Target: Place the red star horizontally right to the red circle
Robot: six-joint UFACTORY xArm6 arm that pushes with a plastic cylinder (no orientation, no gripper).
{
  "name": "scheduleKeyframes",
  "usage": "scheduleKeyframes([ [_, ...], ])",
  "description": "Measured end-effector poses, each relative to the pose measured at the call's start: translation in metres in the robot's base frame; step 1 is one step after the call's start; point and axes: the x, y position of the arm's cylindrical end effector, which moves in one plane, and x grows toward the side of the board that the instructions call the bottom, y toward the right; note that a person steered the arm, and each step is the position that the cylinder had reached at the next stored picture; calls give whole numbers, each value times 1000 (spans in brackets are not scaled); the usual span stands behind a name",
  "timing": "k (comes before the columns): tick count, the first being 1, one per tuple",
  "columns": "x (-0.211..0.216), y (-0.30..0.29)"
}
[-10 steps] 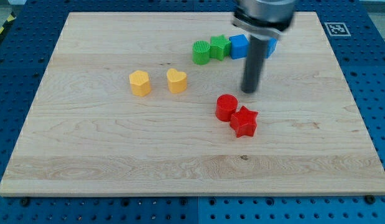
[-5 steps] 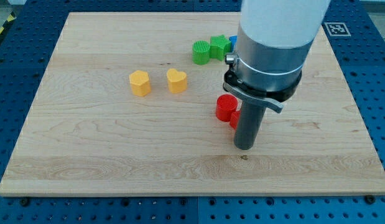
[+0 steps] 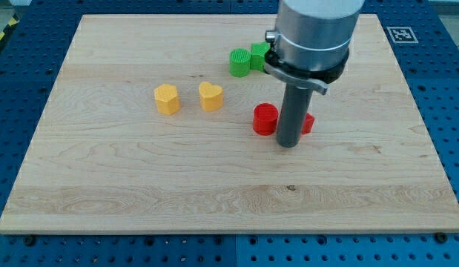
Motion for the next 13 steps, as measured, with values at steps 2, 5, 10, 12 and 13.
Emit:
scheduleKeyframes([
  [2,-7,22],
  [5,4,-17],
  [10,-33,-38],
  [12,8,46],
  [13,8,47],
])
